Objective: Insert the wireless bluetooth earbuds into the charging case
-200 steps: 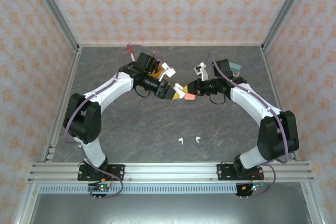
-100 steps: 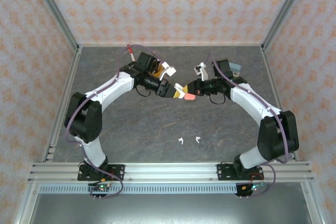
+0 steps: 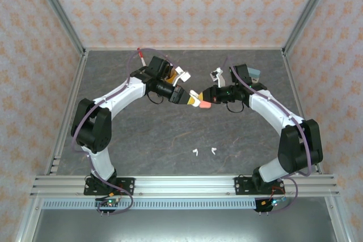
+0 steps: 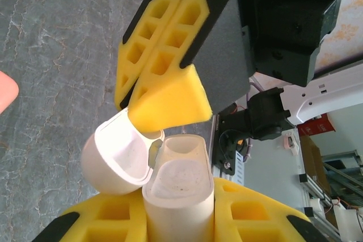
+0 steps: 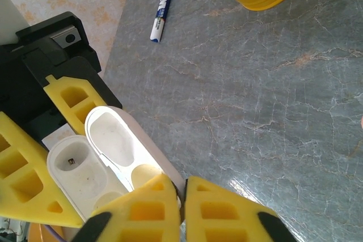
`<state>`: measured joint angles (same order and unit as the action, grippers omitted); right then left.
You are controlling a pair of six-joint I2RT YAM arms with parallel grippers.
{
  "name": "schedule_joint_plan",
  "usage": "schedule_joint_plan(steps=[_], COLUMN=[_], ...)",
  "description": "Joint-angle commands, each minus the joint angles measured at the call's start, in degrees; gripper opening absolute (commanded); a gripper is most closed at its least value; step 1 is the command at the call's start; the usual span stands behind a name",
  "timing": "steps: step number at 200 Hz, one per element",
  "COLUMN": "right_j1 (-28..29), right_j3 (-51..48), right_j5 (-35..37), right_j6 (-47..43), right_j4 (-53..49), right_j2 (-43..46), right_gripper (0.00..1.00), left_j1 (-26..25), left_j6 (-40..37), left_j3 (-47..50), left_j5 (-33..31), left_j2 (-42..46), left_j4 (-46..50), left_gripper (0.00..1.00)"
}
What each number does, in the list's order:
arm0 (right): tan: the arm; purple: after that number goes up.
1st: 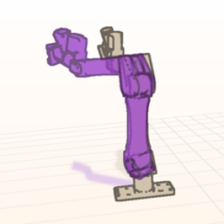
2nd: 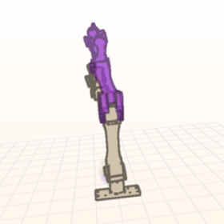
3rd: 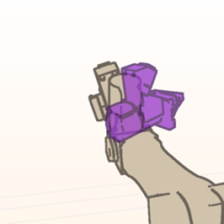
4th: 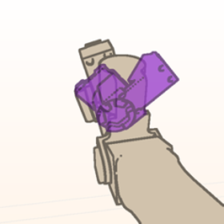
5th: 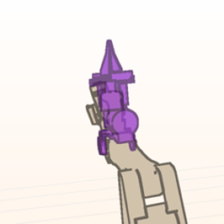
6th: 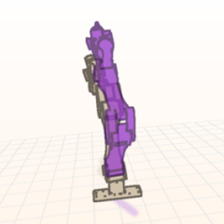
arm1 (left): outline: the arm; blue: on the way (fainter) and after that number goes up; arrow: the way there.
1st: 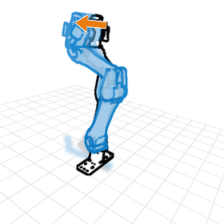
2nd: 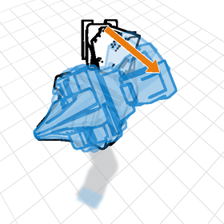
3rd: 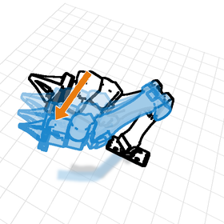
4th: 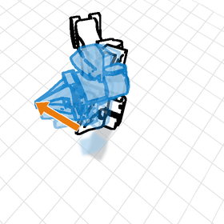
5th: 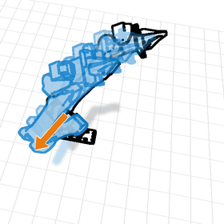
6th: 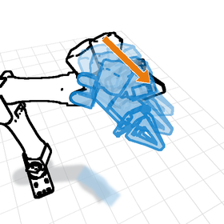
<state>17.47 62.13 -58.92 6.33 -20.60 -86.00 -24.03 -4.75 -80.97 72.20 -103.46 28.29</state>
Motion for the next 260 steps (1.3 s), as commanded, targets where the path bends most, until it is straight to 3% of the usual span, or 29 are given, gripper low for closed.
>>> schedule_joint_plan(steps=[1, 8, 20, 40, 67, 114, 144, 169, 193, 260], right_j1=[0.1, 0.1, 0.2, 0.1, 0.1, 2.4, 10.1, 17.1, 24.6, 38.6], right_j3=[0.5, 0.7, 1.2, 1.7, 0.1, -8.0, -12.0, -16.0, -18.4, -17.8], right_j5=[3.8, 4.8, 7.0, 11.4, 17.9, 25.1, 34.4, 40.5, 46.4, 58.8], right_j6=[2.6, 3.7, 5.4, 7.4, 11.1, 16.6, 17.1, 19.0, 20.7, 24.3], right_j4=[1.8, 2.1, 1.9, -0.1, -3.3, -8.4, -14.2, -15.7, -16.3, -15.3], right_j2=[1.5, 2.2, 3.7, 6.3, 10.2, 17.5, 21.1, 22.4, 22.1, 11.2], right_gripper=[0.32, 0.44, 0.55, 0.62, 0.64, 0.65, 0.65, 0.65, 0.65, 0.65], left_j1=[-0.7, -0.6, -0.4, 0.4, 2.3, 2.4, 0.4, -3.6, -5.7, -6.8], left_j6=[1.0, 1.5, 2.9, 7.1, 13.8, 16.9, 15.4, 11.4, 10.0, 12.2], left_j3=[0.1, 0.7, 2.3, 6.9, 16.5, 30.3, 34.2, 40.0, 43.8, 49.1], left_j5=[-1.2, -1.9, -3.3, -7.2, -14.9, -31.3, -39.9, -49.8, -55.3, -68.4], left_j2=[0.5, 1.0, 2.2, 5.7, 13.2, 25.9, 28.5, 30.6, 31.7, 34.9], left_j4=[-3.4, -4.2, -6.7, -13.9, -27.7, -41.7, -44.4, -52.2, -58.2, -64.4], left_gripper=[0.00, 0.00, 0.00, 0.00, 0.00, 0.00, 0.00, 0.00, 0.00, 0.00])
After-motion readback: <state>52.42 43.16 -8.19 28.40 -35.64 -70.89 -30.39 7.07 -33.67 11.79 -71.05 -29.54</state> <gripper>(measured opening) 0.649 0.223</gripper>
